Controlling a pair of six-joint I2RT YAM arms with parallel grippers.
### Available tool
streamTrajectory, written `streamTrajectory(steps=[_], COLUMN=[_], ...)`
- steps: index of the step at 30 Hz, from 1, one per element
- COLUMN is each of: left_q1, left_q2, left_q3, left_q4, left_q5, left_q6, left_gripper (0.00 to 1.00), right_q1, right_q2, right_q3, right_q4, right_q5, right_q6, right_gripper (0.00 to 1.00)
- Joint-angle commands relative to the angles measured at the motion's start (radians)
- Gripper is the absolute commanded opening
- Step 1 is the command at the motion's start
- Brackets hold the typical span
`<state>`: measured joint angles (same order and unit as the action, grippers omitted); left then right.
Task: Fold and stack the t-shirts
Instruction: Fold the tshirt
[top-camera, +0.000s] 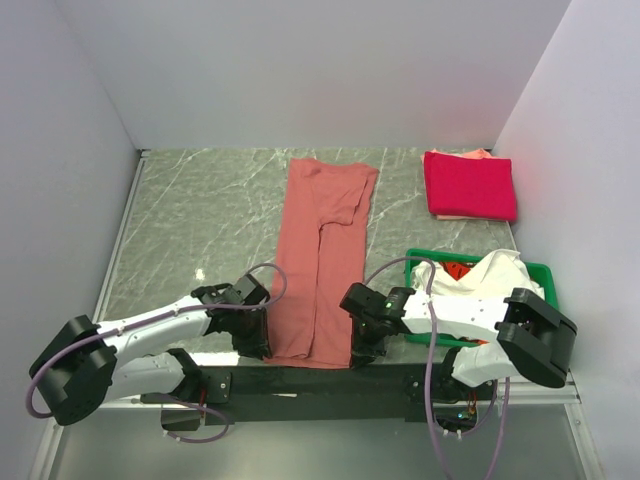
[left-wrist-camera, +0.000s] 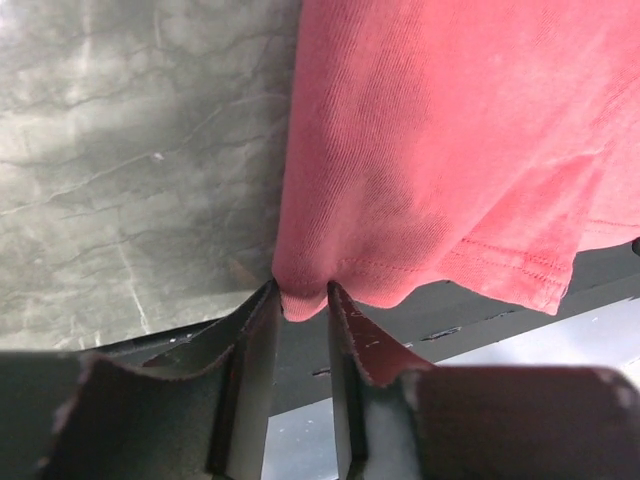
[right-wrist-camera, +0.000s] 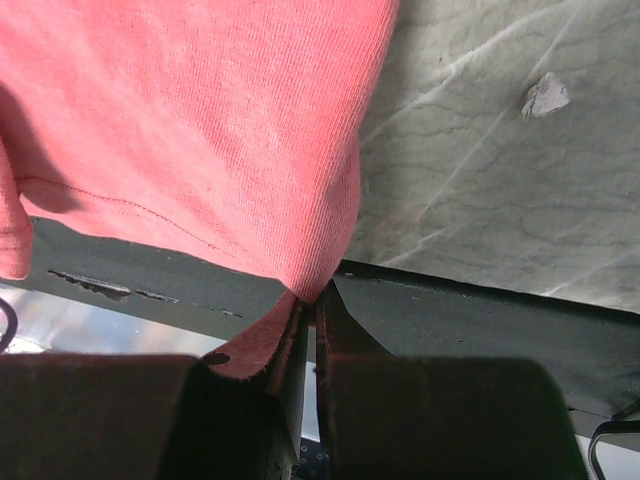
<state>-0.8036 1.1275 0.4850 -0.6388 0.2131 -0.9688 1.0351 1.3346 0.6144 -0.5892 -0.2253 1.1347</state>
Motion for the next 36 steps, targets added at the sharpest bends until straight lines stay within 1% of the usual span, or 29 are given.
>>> streamTrajectory(steps=[1,4,5,7,8,9,10,15,18,23,27,30,36], left_q1=[-0.011,-0.014,-0.016,-0.017,-0.017,-0.019,-0.019,-0.019,-0.017,-0.017,-0.016,-0.016,-0.014], left_q2=[0.009,0.011,0.014,0.008,0.005,-0.001,-0.021,-0.139,-0.176,-0.152,-0.134,-0.085,-0.035], left_q3=[-0.009,-0.019,-0.020,-0.022,-0.020,-0.020,-0.019,0.012,0.047,0.122,0.161,0.193,0.253], left_q4=[0.053,0.077,0.077,0.080,0.077,0.067,0.061,0.013,0.001,-0.025,0.011,0.021,0.040], left_q5=[0.014,0.023,0.026,0.026,0.022,0.016,0.011,-0.032,-0.041,-0.069,-0.095,-0.109,-0.191], left_q6=[-0.016,-0.018,-0.021,-0.022,-0.025,-0.030,-0.033,-0.060,-0.064,-0.054,-0.050,-0.031,-0.024], left_gripper=[0.30,0.19,0.10,0.03,0.01,0.00,0.01,0.01,0.01,0.00,0.01,0.00,0.00], right_q1=[-0.003,-0.006,-0.004,-0.006,-0.004,-0.004,-0.004,-0.004,-0.009,-0.033,-0.076,-0.118,-0.225], right_q2=[-0.035,-0.035,-0.035,-0.040,-0.041,-0.048,-0.052,-0.113,-0.147,-0.179,-0.184,-0.166,-0.106], right_q3=[-0.007,-0.005,-0.004,-0.001,-0.001,0.002,0.002,0.031,0.060,0.114,0.131,0.160,0.234], right_q4=[-0.004,-0.006,-0.009,-0.014,-0.018,-0.021,-0.029,-0.089,-0.130,-0.190,-0.192,-0.192,-0.195], right_q5=[0.029,0.030,0.032,0.037,0.040,0.044,0.049,0.089,0.122,0.190,0.210,0.224,0.254], right_q6=[0.019,0.017,0.017,0.016,0.014,0.016,0.017,0.030,0.036,0.027,-0.001,-0.053,-0.157], right_gripper=[0.08,0.08,0.08,0.07,0.06,0.01,0.00,0.00,0.00,0.00,0.00,0.00,0.00])
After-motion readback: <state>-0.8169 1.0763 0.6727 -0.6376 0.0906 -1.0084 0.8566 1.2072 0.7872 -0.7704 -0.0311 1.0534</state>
